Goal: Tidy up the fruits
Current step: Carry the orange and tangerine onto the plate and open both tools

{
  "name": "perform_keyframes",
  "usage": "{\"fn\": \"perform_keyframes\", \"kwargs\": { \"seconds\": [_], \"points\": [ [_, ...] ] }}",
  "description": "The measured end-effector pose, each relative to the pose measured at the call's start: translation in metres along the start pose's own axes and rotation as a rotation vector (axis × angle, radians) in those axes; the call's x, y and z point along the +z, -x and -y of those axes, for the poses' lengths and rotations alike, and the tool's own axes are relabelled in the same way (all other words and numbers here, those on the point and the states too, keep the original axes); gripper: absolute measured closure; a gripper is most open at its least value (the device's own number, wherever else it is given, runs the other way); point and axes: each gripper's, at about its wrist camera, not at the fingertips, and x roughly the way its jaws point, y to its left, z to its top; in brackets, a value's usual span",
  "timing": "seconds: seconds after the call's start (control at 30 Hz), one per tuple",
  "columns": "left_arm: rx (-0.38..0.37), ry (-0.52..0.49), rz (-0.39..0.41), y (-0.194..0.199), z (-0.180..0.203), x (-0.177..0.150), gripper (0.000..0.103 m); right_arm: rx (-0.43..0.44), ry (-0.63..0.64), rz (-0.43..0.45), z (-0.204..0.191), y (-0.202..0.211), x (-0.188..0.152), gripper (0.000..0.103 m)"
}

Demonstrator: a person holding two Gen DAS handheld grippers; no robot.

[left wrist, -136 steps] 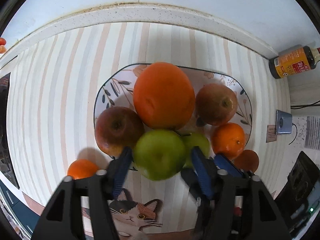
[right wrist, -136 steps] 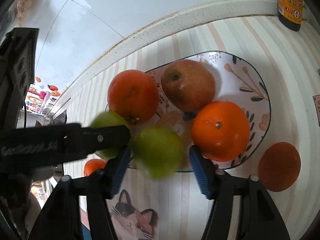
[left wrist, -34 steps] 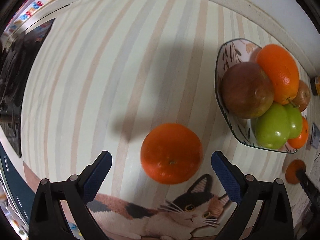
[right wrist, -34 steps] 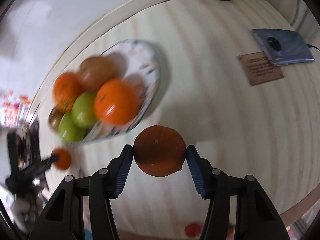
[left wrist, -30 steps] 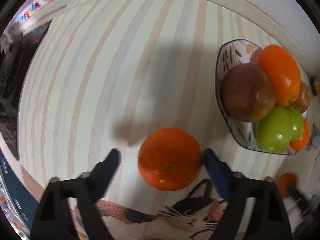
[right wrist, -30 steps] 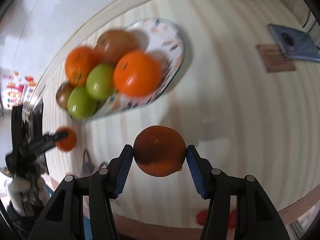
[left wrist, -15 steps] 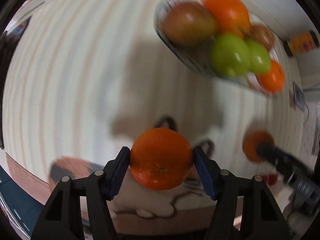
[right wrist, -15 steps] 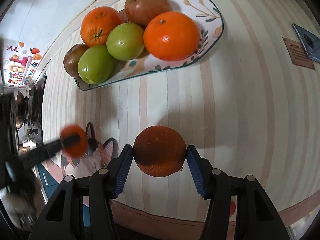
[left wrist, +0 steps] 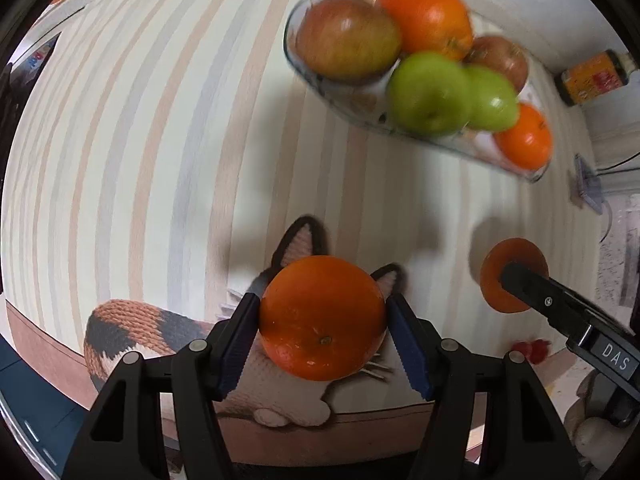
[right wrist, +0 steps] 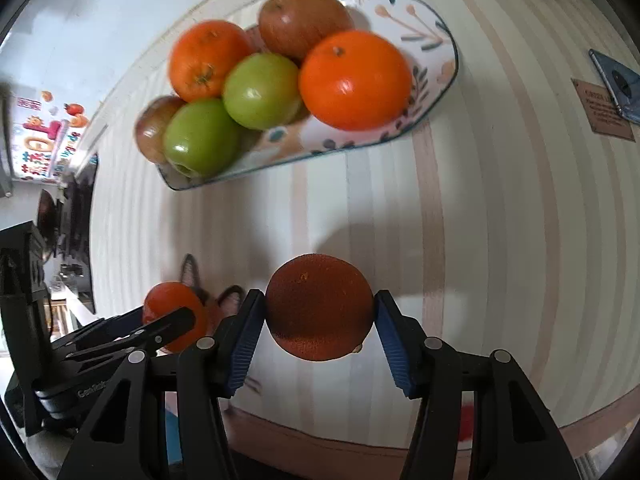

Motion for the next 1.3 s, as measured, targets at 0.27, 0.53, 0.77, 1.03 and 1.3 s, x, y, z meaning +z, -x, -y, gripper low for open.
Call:
{"fn": "perform_keyframes", "kwargs": {
  "seconds": [0.27,0.53,0.77,1.03,1.3],
  "points": [
    [-0.052,-0.002,0.168,0.089,0.002,0.072,0.04,0.049,-0.041,0.18,0.0,0.072,0.051,0.044],
    [-0.005,0.023,0.144,0.077,-0.002,0.176,0.04,-0.05,-0.062,0.211,0.023,0.068,0.14,0.044],
    [-0.063,0.091,-0.025,0.022,-0.013,0.217,0.04,-0.064,-0.063,0.146,0.046,0.048,0.161,0.044],
    [-0.062,0.083,-0.053,0.015,-0.011,0.222,0.04,-0.071,-0.06,0.094,0.051,0.021,0.166,0.044],
    [-0.072,0.084,-0.096,0.012,-0.012,0.228,0.036,-0.074,-0.07,0.062,0.049,0.018,0.172,0.038]
  ]
}}
